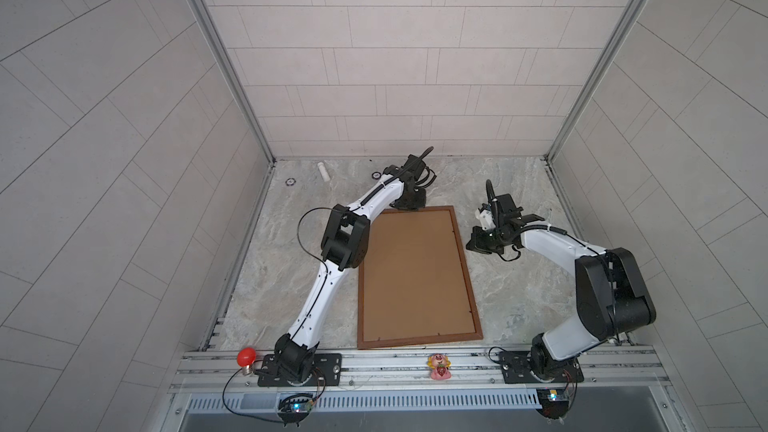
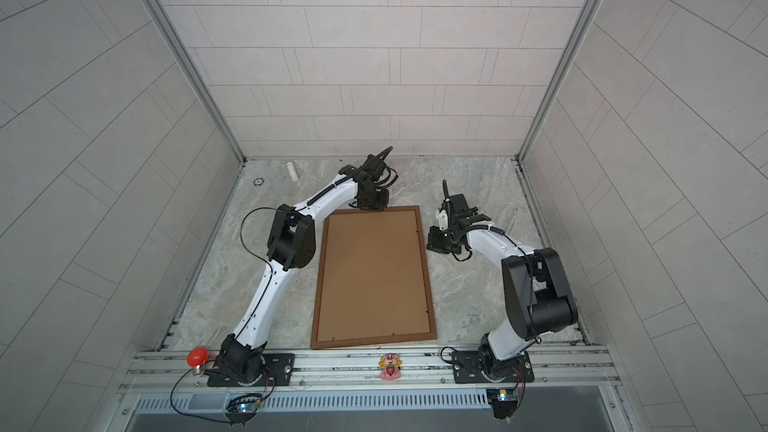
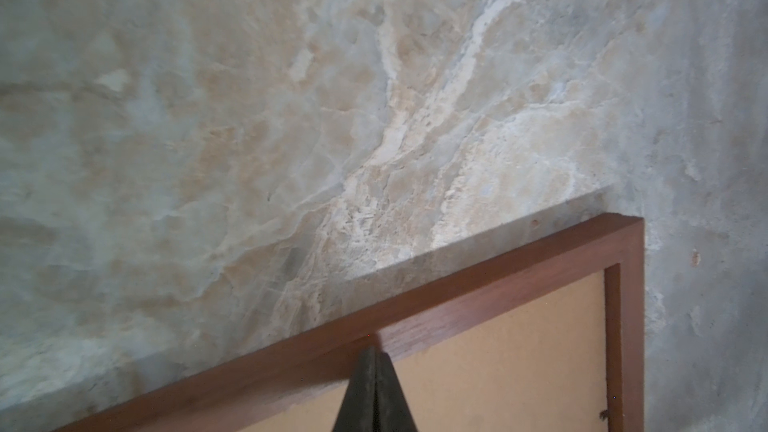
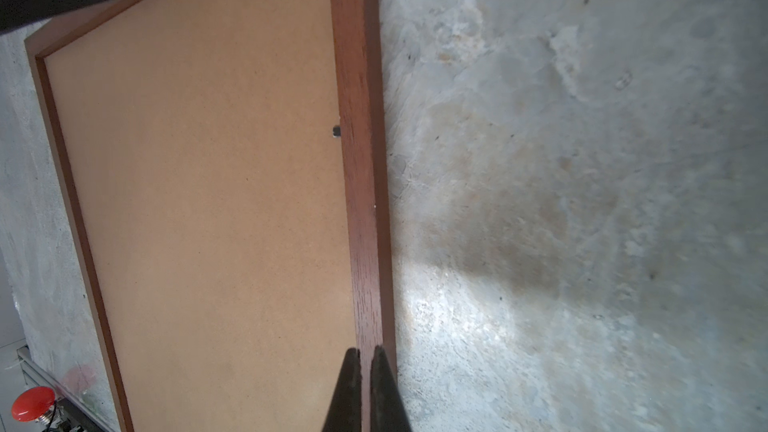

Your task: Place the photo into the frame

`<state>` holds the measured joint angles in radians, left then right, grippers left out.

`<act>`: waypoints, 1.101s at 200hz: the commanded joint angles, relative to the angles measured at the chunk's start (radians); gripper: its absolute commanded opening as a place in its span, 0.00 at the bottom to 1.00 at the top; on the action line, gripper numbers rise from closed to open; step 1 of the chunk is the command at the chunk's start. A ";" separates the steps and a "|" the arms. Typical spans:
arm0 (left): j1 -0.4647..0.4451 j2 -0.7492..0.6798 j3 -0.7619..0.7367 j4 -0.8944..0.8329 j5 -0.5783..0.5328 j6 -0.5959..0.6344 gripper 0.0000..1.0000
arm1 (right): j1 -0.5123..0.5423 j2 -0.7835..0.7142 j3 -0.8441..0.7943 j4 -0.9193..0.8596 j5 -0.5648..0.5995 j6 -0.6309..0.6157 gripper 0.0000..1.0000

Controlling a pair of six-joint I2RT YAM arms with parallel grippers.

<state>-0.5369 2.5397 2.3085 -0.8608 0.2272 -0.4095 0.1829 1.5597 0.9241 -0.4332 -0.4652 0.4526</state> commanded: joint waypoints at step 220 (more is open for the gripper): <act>-0.011 -0.018 -0.088 -0.078 -0.040 -0.001 0.00 | -0.003 0.023 -0.011 0.011 -0.011 -0.002 0.00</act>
<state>-0.5457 2.5252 2.2745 -0.8429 0.2043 -0.4099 0.1829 1.5673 0.9241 -0.4225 -0.4702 0.4526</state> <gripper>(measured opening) 0.046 0.048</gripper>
